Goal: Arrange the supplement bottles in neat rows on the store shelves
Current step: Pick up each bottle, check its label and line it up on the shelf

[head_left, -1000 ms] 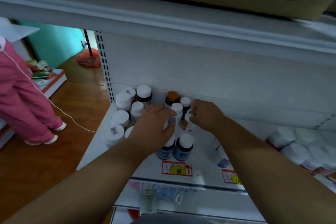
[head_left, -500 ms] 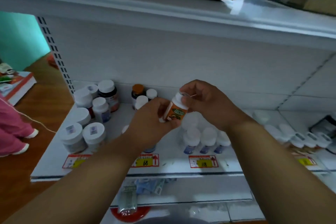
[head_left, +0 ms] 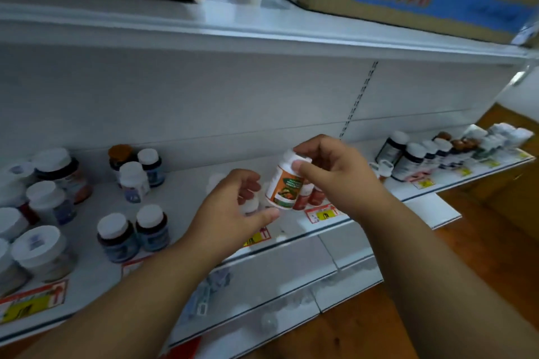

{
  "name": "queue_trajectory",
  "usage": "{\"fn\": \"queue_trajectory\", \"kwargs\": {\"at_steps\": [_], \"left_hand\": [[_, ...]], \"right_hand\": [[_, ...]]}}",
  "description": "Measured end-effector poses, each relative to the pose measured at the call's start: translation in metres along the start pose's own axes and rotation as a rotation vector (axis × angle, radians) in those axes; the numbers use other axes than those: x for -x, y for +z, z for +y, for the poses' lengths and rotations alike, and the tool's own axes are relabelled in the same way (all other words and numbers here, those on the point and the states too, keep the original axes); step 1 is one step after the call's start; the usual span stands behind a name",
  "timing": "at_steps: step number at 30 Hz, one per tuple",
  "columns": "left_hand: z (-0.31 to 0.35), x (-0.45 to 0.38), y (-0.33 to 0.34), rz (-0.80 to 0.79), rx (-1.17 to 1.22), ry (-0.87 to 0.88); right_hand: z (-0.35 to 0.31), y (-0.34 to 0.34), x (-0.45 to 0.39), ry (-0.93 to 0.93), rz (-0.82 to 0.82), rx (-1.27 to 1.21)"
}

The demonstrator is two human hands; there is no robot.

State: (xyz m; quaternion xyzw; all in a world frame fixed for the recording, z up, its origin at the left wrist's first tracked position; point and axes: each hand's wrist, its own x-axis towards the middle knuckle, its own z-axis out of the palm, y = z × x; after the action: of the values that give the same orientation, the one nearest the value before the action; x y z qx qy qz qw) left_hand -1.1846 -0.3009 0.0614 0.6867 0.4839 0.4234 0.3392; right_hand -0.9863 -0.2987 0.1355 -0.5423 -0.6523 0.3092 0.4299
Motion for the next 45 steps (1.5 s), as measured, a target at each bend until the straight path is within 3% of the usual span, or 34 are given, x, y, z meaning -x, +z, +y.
{"fn": "queue_trajectory", "kwargs": {"at_steps": [6,12,15,20,25,31,45], "left_hand": [[0.017,-0.023,0.075,0.013,-0.048,0.027],[0.051,-0.061,0.191,0.021,-0.035,0.068],[0.061,-0.080,0.245,-0.039,-0.316,0.204],[0.069,-0.108,0.303,-0.058,-0.716,0.259],[0.057,-0.122,0.325,-0.129,-0.981,0.098],[0.049,-0.124,0.328,-0.079,-0.917,0.100],[0.051,-0.124,0.324,-0.060,-0.868,0.102]], "right_hand": [[0.051,-0.074,-0.007,0.001,0.063,0.051],[0.117,-0.166,-0.039,-0.056,0.146,0.172],[0.145,-0.202,-0.070,-0.107,0.147,0.246],[0.188,-0.212,-0.129,-0.194,-0.023,0.408],[0.227,-0.191,-0.161,-0.220,-0.233,0.494],[0.254,-0.181,-0.166,-0.257,-0.446,0.480],[0.252,-0.177,-0.174,-0.160,-0.508,0.444]]}}
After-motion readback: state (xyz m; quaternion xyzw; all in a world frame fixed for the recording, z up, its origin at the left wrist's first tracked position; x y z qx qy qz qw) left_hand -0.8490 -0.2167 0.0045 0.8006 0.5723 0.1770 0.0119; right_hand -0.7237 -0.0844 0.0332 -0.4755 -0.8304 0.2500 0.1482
